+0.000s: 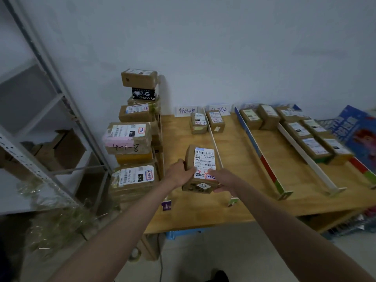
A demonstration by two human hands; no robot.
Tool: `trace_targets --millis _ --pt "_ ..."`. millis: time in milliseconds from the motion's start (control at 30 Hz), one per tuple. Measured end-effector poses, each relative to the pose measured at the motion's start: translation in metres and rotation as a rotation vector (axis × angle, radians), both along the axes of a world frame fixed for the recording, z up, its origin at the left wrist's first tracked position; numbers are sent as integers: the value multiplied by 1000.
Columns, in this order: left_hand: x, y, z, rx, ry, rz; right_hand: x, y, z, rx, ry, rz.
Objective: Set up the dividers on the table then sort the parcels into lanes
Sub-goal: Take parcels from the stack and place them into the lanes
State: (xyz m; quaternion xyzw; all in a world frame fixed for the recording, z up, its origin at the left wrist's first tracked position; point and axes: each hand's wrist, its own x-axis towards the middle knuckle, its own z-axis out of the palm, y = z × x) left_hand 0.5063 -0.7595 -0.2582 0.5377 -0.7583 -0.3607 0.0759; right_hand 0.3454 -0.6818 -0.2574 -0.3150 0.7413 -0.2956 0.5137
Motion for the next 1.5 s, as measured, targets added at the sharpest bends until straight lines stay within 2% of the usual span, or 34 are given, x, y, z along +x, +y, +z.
trace_targets --millis 167,300,433,633,767,1167,1500 --pt "-48 -16 -11 136 86 103 -46 -26 -13 -21 31 10" --pt "-87 -35 -11 135 80 175 -82 -48 -17 -33 50 60" --pt "-115 -54 -14 145 81 269 -115 -75 -25 -30 149 141" --pt "-124 -88 -18 170 58 366 -148 -106 -34 -171 616 329" --pt "-124 -115 -20 161 71 398 -163 -130 -34 -212 792 414" --pt "-133 -257 -55 235 54 414 -189 -241 -52 -183 863 406" --pt "-153 -402 -125 250 -46 505 -209 -349 -92 -177 882 357"
